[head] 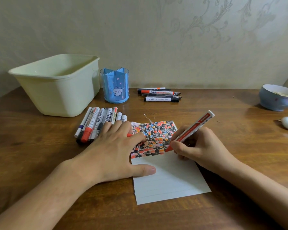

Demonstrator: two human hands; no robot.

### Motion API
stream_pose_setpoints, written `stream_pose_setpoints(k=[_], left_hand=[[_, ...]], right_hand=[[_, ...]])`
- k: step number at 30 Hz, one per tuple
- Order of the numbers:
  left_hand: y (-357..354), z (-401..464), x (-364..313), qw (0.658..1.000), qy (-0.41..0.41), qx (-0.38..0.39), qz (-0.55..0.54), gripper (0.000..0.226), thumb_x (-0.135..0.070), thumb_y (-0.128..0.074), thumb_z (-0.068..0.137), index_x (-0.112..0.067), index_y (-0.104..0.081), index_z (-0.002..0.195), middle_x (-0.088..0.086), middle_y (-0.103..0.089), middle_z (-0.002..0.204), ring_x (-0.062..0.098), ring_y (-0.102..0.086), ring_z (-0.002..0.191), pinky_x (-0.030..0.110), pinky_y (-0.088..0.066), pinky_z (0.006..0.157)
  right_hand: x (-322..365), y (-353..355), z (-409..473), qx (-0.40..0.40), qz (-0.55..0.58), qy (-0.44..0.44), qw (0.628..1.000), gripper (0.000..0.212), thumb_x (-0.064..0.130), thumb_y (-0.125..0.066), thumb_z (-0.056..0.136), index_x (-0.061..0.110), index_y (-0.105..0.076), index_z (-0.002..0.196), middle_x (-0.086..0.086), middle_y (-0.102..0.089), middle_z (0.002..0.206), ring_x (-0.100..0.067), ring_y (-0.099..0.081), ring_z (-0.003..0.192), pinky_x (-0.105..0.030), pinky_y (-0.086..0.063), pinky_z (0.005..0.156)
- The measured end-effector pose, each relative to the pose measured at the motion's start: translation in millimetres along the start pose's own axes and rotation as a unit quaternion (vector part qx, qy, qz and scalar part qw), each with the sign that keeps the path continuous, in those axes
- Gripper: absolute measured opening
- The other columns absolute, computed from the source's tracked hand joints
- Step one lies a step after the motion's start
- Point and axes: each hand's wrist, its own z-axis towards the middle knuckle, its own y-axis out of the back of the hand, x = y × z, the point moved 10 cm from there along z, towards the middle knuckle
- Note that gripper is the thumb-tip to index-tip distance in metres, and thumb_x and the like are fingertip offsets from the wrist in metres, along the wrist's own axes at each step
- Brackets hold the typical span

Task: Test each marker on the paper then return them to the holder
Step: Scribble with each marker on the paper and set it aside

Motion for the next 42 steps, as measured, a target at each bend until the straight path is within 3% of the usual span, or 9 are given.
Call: stream_pose_setpoints(k=[5, 9, 13, 17, 21, 25, 30, 37, 42], left_hand=[[-0.7, -0.3, 0.2, 1.0, 0.0, 0.006, 0.001, 0.088, -0.097, -0.026, 0.066, -0.05, -0.023, 0.14, -0.011, -0.02, 0.112, 0.011, -0.018, 0.106, 0.036, -0.025, 0.104], [0.5, -0.9, -0.5, 1.0, -0.001, 0.001, 0.006, 0.089, -0.097, -0.025, 0.066, -0.05, -0.022, 0.141, -0.01, -0.021, 0.112, 0.01, -0.017, 0.104, 0.035, -0.025, 0.102], [0.4, -0.4, -1.3, 1.0, -0.003, 0.004, 0.007, 0.087, -0.096, -0.027, 0.068, -0.049, -0.024, 0.141, -0.01, -0.022, 0.112, 0.01, -0.017, 0.103, 0.034, -0.024, 0.1], [1.0, -0.7, -1.0, 1.0, -0.002, 0.004, 0.007, 0.087, -0.096, -0.026, 0.067, -0.05, -0.024, 0.14, -0.011, -0.022, 0.113, 0.009, -0.017, 0.103, 0.034, -0.024, 0.099], [1.0, -0.6, -0.8, 1.0, -0.002, 0.001, 0.004, 0.087, -0.096, -0.028, 0.068, -0.049, -0.025, 0.14, -0.011, -0.022, 0.112, 0.009, -0.017, 0.102, 0.033, -0.023, 0.097], [0.6, -0.4, -1.0, 1.0, -0.001, 0.005, 0.003, 0.087, -0.097, -0.027, 0.067, -0.05, -0.023, 0.141, -0.011, -0.022, 0.113, 0.009, -0.017, 0.103, 0.034, -0.024, 0.101], [0.2, -0.3, -1.3, 1.0, 0.003, 0.012, 0.004, 0.088, -0.097, -0.027, 0.067, -0.05, -0.022, 0.141, -0.011, -0.02, 0.113, 0.009, -0.016, 0.105, 0.036, -0.024, 0.103], [0.6, -0.8, -1.0, 1.0, 0.002, 0.009, 0.006, 0.088, -0.097, -0.027, 0.067, -0.05, -0.023, 0.141, -0.012, -0.019, 0.111, 0.01, -0.016, 0.102, 0.035, -0.025, 0.1], [2.1, -1.7, -1.8, 1.0, 0.0, 0.006, 0.003, 0.086, -0.096, -0.027, 0.067, -0.05, -0.024, 0.14, -0.011, -0.021, 0.112, 0.01, -0.017, 0.102, 0.033, -0.024, 0.098]], right_hand=[[-0.6, -0.4, 1.2, 0.0, -0.024, -0.008, 1.0, 0.006, 0.02, -0.074, 0.086, 0.022, -0.069, 0.083, 0.016, -0.072, 0.073, -0.003, -0.07, 0.067, -0.02, -0.056, 0.06], [0.8, 0.6, -0.1, -0.002, 0.003, 0.003, 1.0, 0.004, 0.016, -0.07, 0.087, 0.017, -0.07, 0.084, 0.011, -0.072, 0.072, -0.011, -0.07, 0.064, -0.023, -0.055, 0.058], [3.3, -1.9, 0.7, 0.002, -0.026, 0.005, 1.0, 0.008, 0.018, -0.074, 0.085, 0.023, -0.069, 0.082, 0.022, -0.07, 0.071, -0.001, -0.069, 0.066, -0.017, -0.053, 0.058], [1.2, 1.7, 0.6, -0.006, -0.004, 0.004, 1.0, 0.005, 0.018, -0.071, 0.087, 0.019, -0.069, 0.083, 0.014, -0.071, 0.072, -0.006, -0.069, 0.064, -0.02, -0.053, 0.057], [4.1, -3.5, -0.3, 0.01, -0.026, 0.012, 1.0, 0.006, 0.02, -0.075, 0.085, 0.023, -0.069, 0.084, 0.014, -0.072, 0.078, -0.001, -0.07, 0.073, -0.016, -0.053, 0.061], [3.8, 0.6, 0.9, -0.005, -0.02, 0.013, 1.0, 0.007, 0.017, -0.071, 0.087, 0.021, -0.068, 0.081, 0.015, -0.071, 0.072, -0.002, -0.067, 0.066, -0.014, -0.049, 0.057], [6.0, -3.7, 0.0, 0.012, -0.038, 0.024, 0.999, 0.006, 0.019, -0.073, 0.086, 0.023, -0.069, 0.084, 0.022, -0.07, 0.076, 0.0, -0.068, 0.07, -0.013, -0.05, 0.06], [3.9, -2.4, -0.3, 0.008, -0.025, 0.028, 0.999, 0.006, 0.022, -0.074, 0.087, 0.025, -0.07, 0.087, 0.016, -0.071, 0.078, -0.001, -0.068, 0.073, -0.012, -0.05, 0.061], [1.9, 0.4, 1.1, -0.003, -0.013, 0.014, 1.0, 0.011, 0.017, -0.072, 0.089, 0.021, -0.067, 0.08, 0.016, -0.07, 0.071, -0.002, -0.066, 0.064, -0.015, -0.048, 0.057]])
